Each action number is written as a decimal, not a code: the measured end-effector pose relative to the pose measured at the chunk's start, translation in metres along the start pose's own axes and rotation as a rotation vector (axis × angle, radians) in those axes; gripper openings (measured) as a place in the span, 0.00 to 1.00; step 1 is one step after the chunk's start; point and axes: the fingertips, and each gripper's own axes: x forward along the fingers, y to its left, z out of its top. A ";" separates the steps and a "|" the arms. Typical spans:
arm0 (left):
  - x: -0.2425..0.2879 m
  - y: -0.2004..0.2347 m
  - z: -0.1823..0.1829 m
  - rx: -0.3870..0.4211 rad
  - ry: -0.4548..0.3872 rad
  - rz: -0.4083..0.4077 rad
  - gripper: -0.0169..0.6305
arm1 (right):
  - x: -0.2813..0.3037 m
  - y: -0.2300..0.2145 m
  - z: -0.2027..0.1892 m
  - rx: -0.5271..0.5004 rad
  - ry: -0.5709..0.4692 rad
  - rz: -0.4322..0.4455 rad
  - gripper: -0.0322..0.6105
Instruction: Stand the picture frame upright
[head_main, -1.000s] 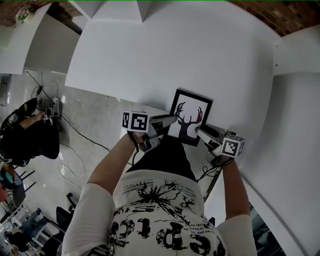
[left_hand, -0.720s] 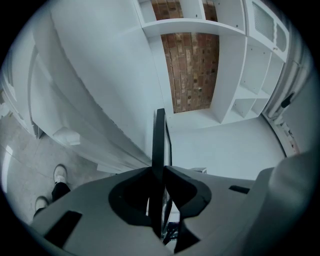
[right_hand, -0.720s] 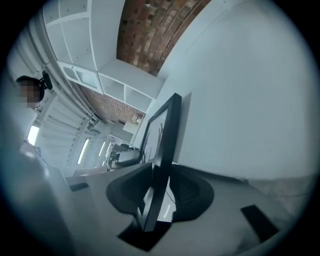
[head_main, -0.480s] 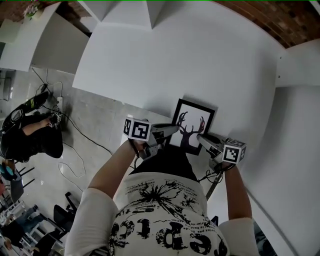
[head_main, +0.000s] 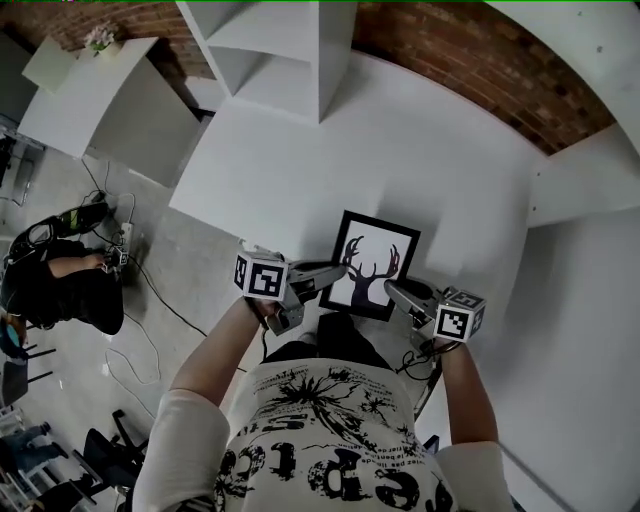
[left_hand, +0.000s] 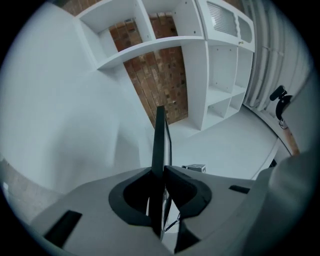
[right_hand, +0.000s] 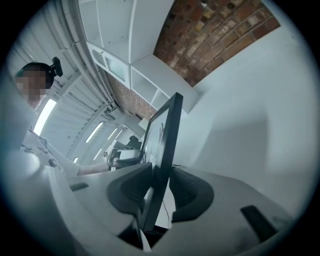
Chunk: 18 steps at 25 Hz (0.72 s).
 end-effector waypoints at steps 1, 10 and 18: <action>-0.001 -0.004 0.019 0.020 -0.016 0.003 0.15 | 0.005 0.001 0.020 -0.022 -0.002 0.008 0.23; -0.021 -0.064 0.059 0.185 -0.140 0.005 0.15 | -0.003 0.048 0.077 -0.222 -0.036 0.097 0.23; -0.024 -0.085 0.059 0.363 -0.127 0.011 0.15 | -0.013 0.064 0.084 -0.303 -0.081 0.099 0.22</action>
